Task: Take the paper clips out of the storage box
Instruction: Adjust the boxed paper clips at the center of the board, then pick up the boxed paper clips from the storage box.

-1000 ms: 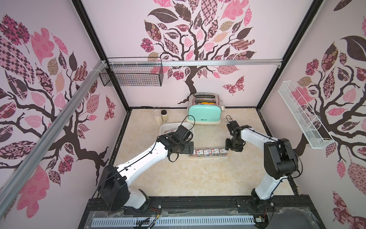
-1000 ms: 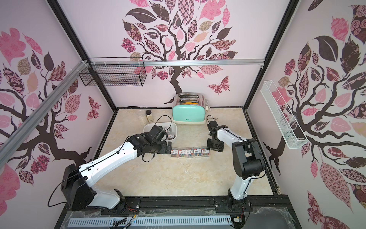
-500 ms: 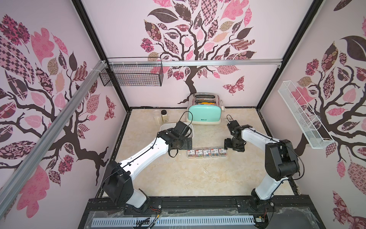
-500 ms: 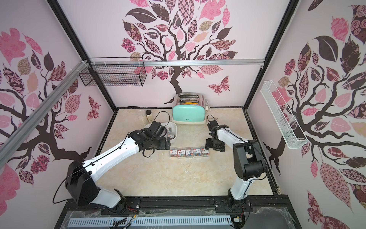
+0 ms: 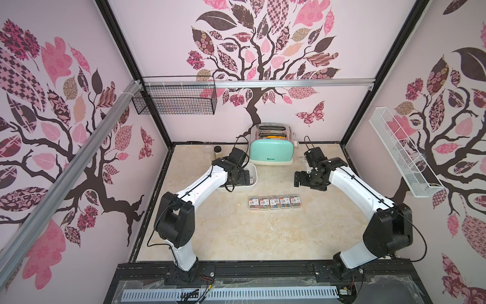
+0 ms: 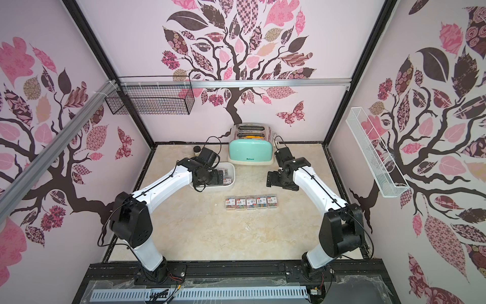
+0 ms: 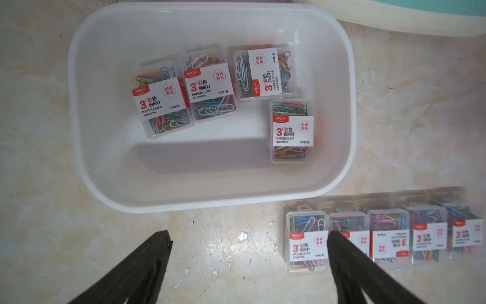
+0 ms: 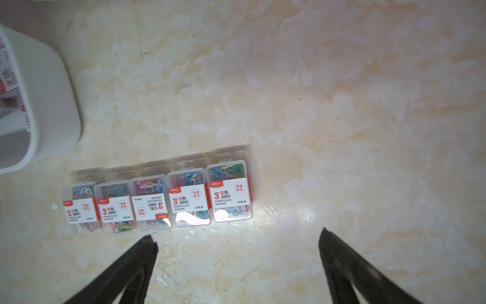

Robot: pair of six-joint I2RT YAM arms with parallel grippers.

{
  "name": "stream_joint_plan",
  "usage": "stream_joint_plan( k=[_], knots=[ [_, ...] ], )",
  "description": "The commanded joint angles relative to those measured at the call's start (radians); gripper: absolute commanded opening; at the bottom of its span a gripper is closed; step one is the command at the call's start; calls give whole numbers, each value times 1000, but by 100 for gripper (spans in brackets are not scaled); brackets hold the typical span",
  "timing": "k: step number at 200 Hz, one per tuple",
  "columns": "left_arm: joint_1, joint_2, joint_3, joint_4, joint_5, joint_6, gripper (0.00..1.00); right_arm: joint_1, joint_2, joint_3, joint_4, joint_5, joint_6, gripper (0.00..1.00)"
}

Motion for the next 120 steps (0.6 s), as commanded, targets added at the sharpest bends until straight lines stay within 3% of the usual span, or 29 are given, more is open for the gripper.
stream_joint_plan(
  k=[1, 56, 120],
  knots=[
    [5, 72, 61, 9, -36, 57, 97, 32, -56, 62, -46, -25, -17, 99],
    [61, 232, 164, 52, -21, 68, 79, 42, -71, 146, -89, -44, -36, 99],
    [80, 375, 267, 36, -69, 61, 80, 42, -48, 181, -107, -33, -60, 99]
  ],
)
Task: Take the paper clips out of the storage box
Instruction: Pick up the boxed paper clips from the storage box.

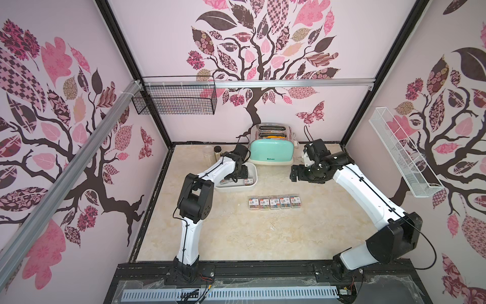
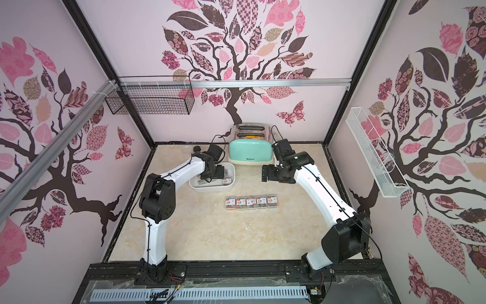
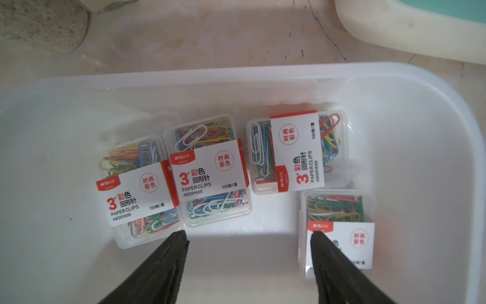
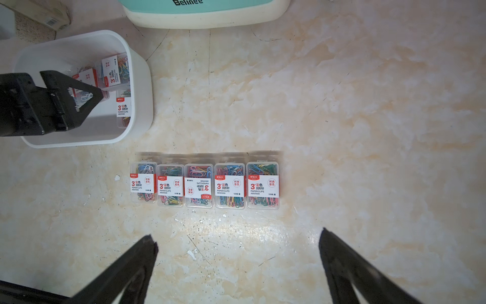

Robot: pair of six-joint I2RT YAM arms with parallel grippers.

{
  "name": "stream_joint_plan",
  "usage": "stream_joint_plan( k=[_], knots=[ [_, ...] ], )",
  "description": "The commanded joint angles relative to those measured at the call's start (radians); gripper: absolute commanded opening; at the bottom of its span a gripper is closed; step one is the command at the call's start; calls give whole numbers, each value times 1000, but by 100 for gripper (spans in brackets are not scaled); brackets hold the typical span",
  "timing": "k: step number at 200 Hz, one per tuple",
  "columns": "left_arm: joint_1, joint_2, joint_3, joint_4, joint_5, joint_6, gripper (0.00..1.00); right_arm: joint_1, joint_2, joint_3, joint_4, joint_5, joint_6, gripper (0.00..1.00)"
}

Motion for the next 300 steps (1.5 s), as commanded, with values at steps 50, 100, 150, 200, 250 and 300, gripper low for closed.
stream_joint_plan(
  k=[50, 100, 150, 200, 250, 300],
  knots=[
    [34, 54, 24, 26, -76, -7, 81, 0, 10, 58, -22, 2, -27, 99],
    [59, 104, 60, 50, -57, -11, 83, 1, 41, 90, -28, -3, -32, 99],
    [60, 141, 79, 46, -39, -18, 80, 0, 57, 90, -25, -11, -24, 99],
    [59, 132, 61, 50, -31, -1, 68, 0, 62, 89, -17, -17, -14, 99],
    [46, 67, 59, 97, 12, 15, 85, 3, 59, 90, -17, -14, -8, 99],
    [-2, 92, 108, 84, 43, 16, 89, 4, 51, 80, -20, -7, -6, 99]
  ],
)
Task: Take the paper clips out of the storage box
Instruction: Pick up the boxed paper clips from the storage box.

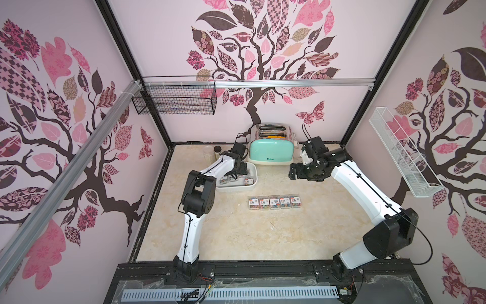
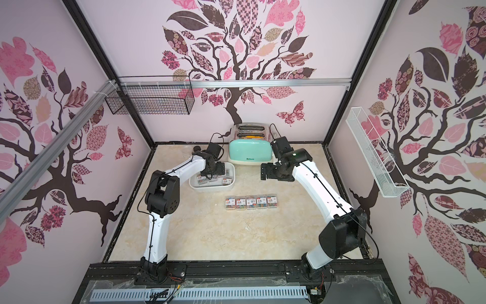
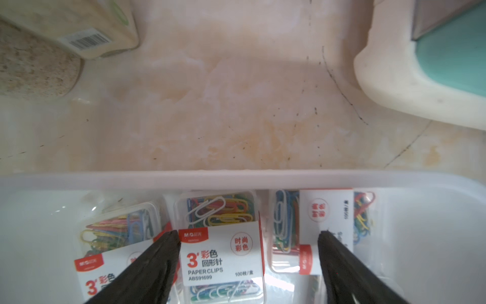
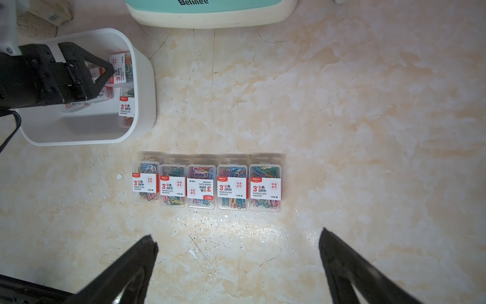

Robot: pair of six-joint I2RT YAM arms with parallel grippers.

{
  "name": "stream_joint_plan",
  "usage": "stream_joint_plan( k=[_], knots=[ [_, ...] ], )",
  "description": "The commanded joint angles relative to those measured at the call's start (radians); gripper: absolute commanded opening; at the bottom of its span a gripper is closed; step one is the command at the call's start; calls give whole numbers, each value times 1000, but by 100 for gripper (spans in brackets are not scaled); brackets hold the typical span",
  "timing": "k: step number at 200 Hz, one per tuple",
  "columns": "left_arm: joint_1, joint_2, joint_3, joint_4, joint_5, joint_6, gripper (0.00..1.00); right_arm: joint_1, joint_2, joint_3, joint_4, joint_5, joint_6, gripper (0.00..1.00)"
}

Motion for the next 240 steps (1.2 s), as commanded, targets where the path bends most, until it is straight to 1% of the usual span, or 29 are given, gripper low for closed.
stream_joint_plan(
  k=[1, 43, 67, 86, 106, 111, 129, 159, 183, 202, 214, 228, 240],
  knots=[
    [-32, 3, 28, 1, 26, 8, 89, 3, 7, 23, 3, 3, 9, 99],
    [-41, -5, 42, 19, 36, 1, 91, 3, 5, 31, -8, 9, 0, 99],
    [-39, 39, 86, -12, 43, -2, 92, 4, 7, 35, -13, 11, -7, 99],
    [-32, 61, 96, -2, 59, 2, 93, 5, 7, 36, -14, 11, -10, 99],
    [-27, 92, 113, 4, 75, 12, 98, 4, 7, 34, -15, 11, -10, 99],
    [-28, 102, 153, -3, 75, 19, 98, 3, 8, 35, -15, 10, -10, 99],
    [-31, 119, 173, -16, 73, 20, 98, 3, 11, 39, -16, 11, -10, 99],
    [-33, 119, 145, -2, 77, 18, 97, 4, 11, 39, -13, 10, -8, 99],
    [-34, 136, 144, -9, 88, 21, 92, 3, 12, 35, -10, 5, -5, 99],
    [-39, 145, 147, -19, 87, 31, 85, 4, 13, 34, -8, -2, 1, 99],
    [-42, 154, 158, -39, 79, 39, 83, 4, 12, 34, -5, -4, 4, 99],
    [-40, 165, 171, -69, 79, 46, 84, 3, 12, 32, -1, -8, 8, 99],
    [-41, 165, 169, -95, 77, 54, 90, 5, 11, 29, 1, -8, 10, 99]
  ],
)
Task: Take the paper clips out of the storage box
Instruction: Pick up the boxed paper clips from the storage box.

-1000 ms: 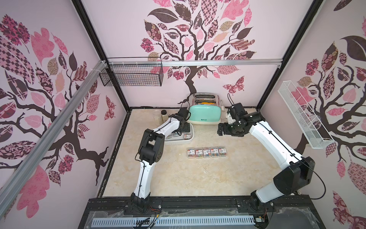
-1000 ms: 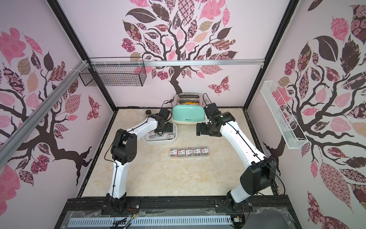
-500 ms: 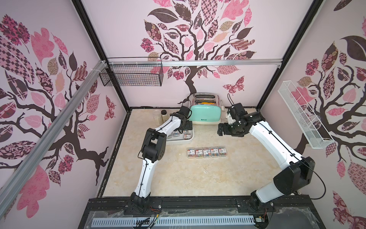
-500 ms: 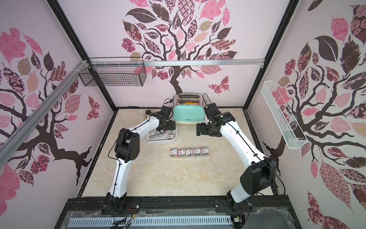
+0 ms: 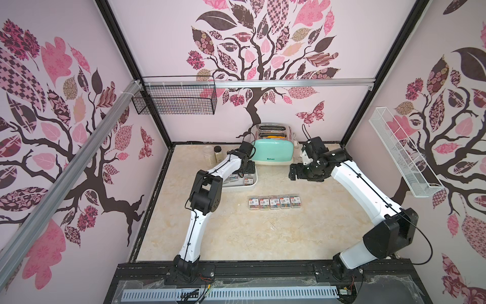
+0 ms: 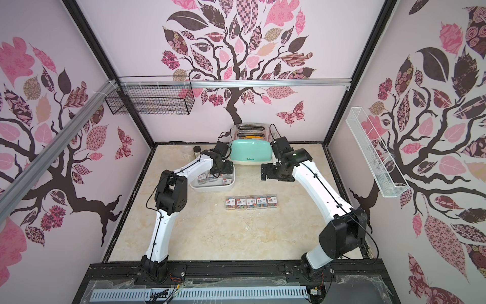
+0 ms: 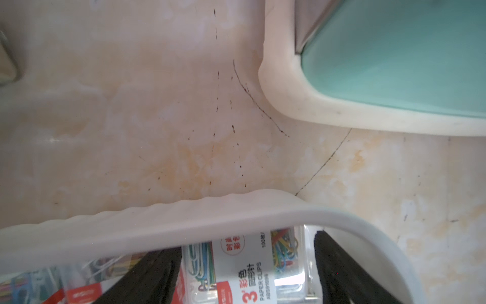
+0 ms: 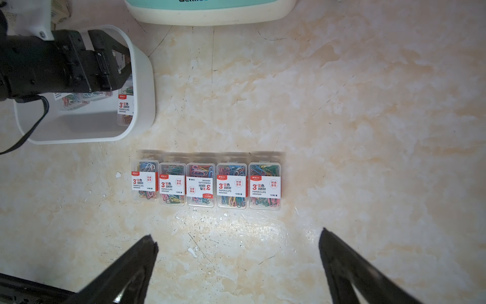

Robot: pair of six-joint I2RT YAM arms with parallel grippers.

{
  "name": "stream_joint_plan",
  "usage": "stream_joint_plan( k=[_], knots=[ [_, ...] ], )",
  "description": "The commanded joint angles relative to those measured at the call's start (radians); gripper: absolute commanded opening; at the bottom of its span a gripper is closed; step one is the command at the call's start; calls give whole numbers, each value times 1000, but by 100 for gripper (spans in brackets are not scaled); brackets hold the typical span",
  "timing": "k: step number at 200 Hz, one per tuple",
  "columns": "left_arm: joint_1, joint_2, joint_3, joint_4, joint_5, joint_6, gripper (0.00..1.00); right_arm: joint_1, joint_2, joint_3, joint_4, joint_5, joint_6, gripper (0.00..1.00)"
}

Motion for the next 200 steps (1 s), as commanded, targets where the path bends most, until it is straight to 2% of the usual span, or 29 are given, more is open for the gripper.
stream_joint_plan(
  k=[1, 43, 74, 114, 142, 181, 200],
  knots=[
    [-5, 31, 12, -79, 6, 23, 91, 5, 12, 29, 7, -7, 11, 99],
    [-2, -37, -118, -5, -11, 19, 91, 9, 5, 17, 16, -4, 26, 99],
    [-2, -32, -101, 4, -11, 19, 90, 12, 5, 15, 21, -6, 30, 99],
    [-2, -34, -85, 56, -27, 3, 98, 20, 8, 21, 19, -7, 33, 99],
    [-1, -27, -69, 76, -37, 2, 98, 22, 15, 29, 17, -4, 33, 99],
    [7, -1, -57, 82, -24, -7, 86, 27, 19, 31, 22, -12, 33, 99],
    [7, 0, -62, 82, -20, -10, 77, 28, 23, 33, 23, -12, 32, 99]
  ],
)
